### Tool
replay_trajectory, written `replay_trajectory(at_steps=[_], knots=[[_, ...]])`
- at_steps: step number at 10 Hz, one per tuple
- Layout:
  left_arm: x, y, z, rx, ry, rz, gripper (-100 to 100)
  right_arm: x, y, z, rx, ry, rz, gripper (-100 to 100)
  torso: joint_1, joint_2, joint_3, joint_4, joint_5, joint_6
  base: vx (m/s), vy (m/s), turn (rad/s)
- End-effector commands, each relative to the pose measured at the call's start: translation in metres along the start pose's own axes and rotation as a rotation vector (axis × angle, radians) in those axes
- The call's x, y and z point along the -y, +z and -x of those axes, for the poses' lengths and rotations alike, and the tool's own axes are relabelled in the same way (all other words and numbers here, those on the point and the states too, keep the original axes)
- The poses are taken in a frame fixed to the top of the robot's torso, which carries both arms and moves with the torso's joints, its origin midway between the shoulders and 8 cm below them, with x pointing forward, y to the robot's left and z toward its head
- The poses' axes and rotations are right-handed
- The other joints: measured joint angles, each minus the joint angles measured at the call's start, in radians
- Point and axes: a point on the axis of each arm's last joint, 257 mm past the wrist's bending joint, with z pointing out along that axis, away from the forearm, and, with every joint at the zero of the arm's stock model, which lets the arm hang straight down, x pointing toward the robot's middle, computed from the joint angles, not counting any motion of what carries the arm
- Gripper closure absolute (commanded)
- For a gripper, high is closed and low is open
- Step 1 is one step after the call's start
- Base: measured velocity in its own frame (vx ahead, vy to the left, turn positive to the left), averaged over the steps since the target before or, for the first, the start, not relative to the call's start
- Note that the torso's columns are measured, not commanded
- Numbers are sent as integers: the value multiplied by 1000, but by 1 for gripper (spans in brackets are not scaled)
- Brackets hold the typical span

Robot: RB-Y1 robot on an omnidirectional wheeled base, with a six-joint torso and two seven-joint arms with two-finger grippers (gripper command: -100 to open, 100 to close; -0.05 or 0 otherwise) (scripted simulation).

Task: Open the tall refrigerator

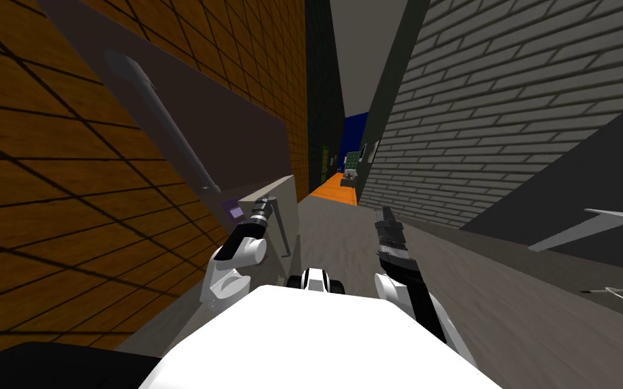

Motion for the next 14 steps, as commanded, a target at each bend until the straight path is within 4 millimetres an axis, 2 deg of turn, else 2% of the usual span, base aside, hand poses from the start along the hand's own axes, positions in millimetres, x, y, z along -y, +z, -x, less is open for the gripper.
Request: replay_trajectory(at_steps=[1,4,5,7,8,9,10,11,12,13,14], knots=[[-3,1,14,33,3,8,100,0,0,0,0,0,0,0,2,-1,-1,0,0,1,143,-292,106],[-7,-1,41,99,17,17,100,0,0,0,0,0,0,0,0,-8,-6,-2,-1,3,163,-389,193],[-7,-1,41,99,17,17,100,0,0,0,0,0,0,0,4,-7,-5,-3,1,1,85,-320,61],[-8,-3,59,143,26,22,100,0,0,0,0,0,0,0,7,1,1,-1,3,-1,90,-352,123],[-8,-3,59,143,26,22,100,0,0,0,0,0,0,0,6,5,5,-1,4,-4,124,-262,81],[-9,-4,69,165,31,25,100,0,0,0,0,0,0,0,9,6,6,-1,4,-2,146,-266,95],[-3,-3,64,153,27,7,100,0,0,0,0,0,0,0,8,4,5,-1,5,-2,61,-140,52],[6,9,75,163,69,-31,100,0,0,0,0,0,0,0,13,7,5,1,4,-1,19,-214,150],[4,17,72,156,59,-30,100,0,0,0,0,0,0,0,6,6,4,3,0,-2,31,-254,108],[-10,20,72,156,58,-2,100,0,0,0,0,0,0,0,-2,5,4,2,-2,0,36,-128,7],[-18,22,72,156,58,15,100,0,0,0,0,0,0,0,3,3,4,0,1,2,21,-31,-16]])
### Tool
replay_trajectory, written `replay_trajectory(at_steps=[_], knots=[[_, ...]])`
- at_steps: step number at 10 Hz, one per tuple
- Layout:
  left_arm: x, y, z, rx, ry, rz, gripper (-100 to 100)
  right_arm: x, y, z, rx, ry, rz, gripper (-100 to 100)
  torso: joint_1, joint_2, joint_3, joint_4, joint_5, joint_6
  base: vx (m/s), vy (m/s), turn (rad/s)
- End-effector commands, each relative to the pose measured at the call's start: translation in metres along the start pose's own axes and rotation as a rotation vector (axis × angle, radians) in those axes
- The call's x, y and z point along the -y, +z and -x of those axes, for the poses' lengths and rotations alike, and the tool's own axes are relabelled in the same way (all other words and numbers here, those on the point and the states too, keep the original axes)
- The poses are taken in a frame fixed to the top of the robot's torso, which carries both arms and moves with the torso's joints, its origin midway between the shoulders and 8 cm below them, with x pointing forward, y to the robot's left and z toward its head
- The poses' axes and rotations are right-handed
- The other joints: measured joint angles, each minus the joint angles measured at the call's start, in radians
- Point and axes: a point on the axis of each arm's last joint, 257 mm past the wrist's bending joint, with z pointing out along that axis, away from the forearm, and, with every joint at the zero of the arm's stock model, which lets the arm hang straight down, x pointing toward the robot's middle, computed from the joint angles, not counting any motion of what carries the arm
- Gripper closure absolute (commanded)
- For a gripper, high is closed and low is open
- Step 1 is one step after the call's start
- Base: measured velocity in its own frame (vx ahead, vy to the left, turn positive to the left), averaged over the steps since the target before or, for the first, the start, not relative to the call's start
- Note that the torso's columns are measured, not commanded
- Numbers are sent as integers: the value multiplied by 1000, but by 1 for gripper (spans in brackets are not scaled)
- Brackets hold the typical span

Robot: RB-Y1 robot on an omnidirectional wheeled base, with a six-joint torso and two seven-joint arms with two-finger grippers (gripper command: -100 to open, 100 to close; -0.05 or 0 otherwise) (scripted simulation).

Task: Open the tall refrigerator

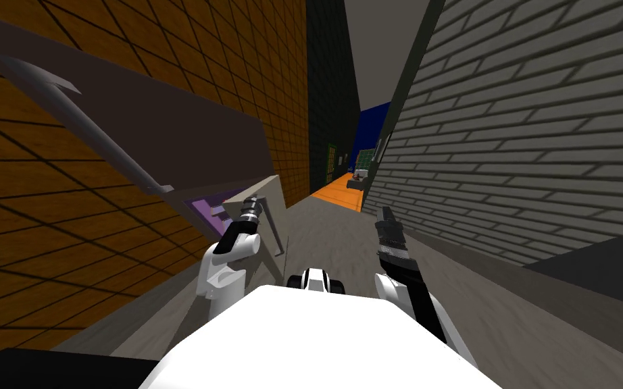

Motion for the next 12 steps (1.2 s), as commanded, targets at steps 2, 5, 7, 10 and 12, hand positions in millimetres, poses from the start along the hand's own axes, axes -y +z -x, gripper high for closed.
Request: replay_trajectory(at_steps=[2,5,7,10,12], knots=[[-4,23,7,5,34,-14,100,0,0,0,0,0,0,0,1,-4,-4,0,0,-3,29,-195,107],[-29,32,3,-1,31,37,100,0,0,0,0,0,0,0,6,-7,-6,-2,0,2,4,-56,-6],[-12,52,14,14,55,-17,100,0,0,0,0,0,0,0,-1,-11,-8,-3,0,-1,21,-219,115],[-41,59,12,11,55,40,100,0,0,0,0,0,0,0,10,-10,-8,-4,2,2,13,-50,-3],[-23,81,24,30,71,-11,100,0,0,0,0,0,0,0,4,-15,-12,-3,0,0,12,-200,116]])
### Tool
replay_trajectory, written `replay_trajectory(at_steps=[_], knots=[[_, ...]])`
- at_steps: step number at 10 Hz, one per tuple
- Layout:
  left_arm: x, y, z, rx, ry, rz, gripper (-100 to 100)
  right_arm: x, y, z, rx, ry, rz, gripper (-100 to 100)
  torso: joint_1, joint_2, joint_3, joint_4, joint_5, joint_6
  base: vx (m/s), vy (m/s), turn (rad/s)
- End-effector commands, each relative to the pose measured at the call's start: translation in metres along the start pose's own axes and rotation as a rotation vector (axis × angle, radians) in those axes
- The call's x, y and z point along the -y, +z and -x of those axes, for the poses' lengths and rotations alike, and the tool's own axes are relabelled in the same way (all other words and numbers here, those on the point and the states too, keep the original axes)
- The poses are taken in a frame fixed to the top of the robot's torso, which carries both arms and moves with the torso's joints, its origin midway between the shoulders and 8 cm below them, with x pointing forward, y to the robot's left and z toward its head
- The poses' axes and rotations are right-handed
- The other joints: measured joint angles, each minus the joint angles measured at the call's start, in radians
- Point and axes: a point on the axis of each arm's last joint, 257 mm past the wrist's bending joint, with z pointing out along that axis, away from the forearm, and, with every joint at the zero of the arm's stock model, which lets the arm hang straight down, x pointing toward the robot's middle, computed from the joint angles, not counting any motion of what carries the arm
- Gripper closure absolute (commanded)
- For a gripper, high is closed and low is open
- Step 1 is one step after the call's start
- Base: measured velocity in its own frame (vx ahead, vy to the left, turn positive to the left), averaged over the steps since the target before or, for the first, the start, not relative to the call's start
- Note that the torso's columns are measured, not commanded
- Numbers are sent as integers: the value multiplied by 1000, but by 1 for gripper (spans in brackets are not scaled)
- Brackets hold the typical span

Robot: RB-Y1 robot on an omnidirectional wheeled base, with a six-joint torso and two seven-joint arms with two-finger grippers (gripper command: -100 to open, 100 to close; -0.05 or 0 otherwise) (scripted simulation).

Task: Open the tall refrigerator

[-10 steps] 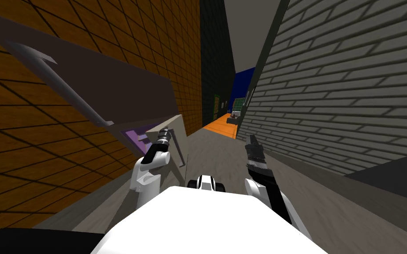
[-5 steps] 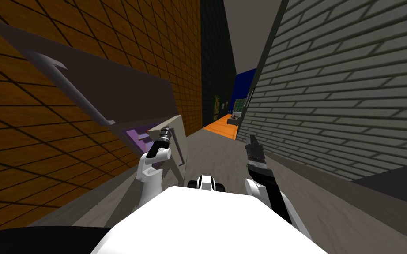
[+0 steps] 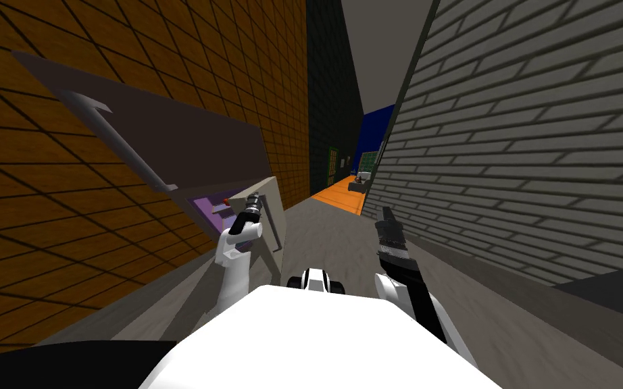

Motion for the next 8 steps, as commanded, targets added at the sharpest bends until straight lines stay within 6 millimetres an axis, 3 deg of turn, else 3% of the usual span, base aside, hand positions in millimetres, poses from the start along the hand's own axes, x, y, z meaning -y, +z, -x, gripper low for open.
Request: replay_trajectory(at_steps=[1,2,3,5,7,8], knots=[[-9,17,3,4,8,10,100,0,0,0,0,0,0,0,-6,0,0,1,-3,2,21,-130,20],[-21,19,3,3,9,33,100,0,0,0,0,0,0,0,-1,1,0,0,-1,3,9,-49,-23],[6,34,22,34,28,-35,100,0,0,0,0,0,0,0,6,0,1,-2,2,3,21,-203,100],[-12,43,17,26,18,4,100,0,0,0,0,0,0,0,-4,2,0,3,-5,2,14,-187,63],[-28,46,16,24,19,37,100,0,0,0,0,0,0,0,9,3,2,0,2,3,9,5,-23],[-4,58,40,61,38,-25,100,0,0,0,0,0,0,0,12,0,1,-2,4,2,9,-188,134]])
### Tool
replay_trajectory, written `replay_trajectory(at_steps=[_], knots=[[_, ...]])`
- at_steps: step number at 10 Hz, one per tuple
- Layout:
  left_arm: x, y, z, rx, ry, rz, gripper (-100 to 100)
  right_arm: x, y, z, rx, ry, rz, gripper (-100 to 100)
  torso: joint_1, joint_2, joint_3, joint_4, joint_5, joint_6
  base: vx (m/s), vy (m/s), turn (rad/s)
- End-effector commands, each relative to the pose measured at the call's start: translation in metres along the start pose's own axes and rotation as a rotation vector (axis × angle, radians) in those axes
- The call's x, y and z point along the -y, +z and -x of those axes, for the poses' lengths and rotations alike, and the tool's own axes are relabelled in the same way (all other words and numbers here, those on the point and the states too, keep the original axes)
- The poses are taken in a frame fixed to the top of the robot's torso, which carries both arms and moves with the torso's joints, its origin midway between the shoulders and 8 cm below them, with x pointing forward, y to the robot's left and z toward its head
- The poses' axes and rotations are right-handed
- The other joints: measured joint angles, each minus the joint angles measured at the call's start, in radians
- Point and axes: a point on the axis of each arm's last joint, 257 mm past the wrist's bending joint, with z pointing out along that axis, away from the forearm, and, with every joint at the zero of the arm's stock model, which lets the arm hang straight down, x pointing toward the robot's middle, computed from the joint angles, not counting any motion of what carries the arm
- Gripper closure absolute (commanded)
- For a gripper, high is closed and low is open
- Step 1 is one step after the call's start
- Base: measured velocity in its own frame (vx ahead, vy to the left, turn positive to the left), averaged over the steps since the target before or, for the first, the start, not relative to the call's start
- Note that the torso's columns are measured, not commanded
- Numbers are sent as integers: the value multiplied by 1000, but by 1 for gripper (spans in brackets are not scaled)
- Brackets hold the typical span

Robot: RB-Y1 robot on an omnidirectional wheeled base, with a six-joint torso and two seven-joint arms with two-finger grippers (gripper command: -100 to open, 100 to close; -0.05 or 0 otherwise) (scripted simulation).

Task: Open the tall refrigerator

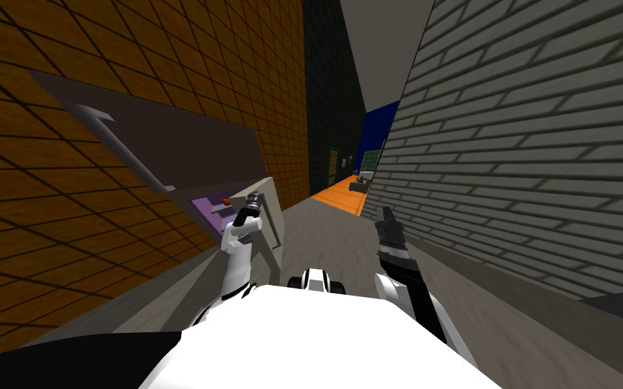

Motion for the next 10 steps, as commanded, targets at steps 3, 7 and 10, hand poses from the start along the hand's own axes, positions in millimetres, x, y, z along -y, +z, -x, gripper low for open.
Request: replay_trajectory(at_steps=[3,7,10], knots=[[-10,29,11,22,10,11,100,0,0,0,0,0,0,0,-13,3,2,3,-5,1,10,-128,33],[3,51,29,52,5,-17,100,0,0,0,0,0,0,0,-19,5,3,5,-8,0,7,-141,55],[26,50,36,65,13,-19,-100,0,0,0,0,0,0,0,-7,18,11,9,-3,-7,-7,-12,-26]])
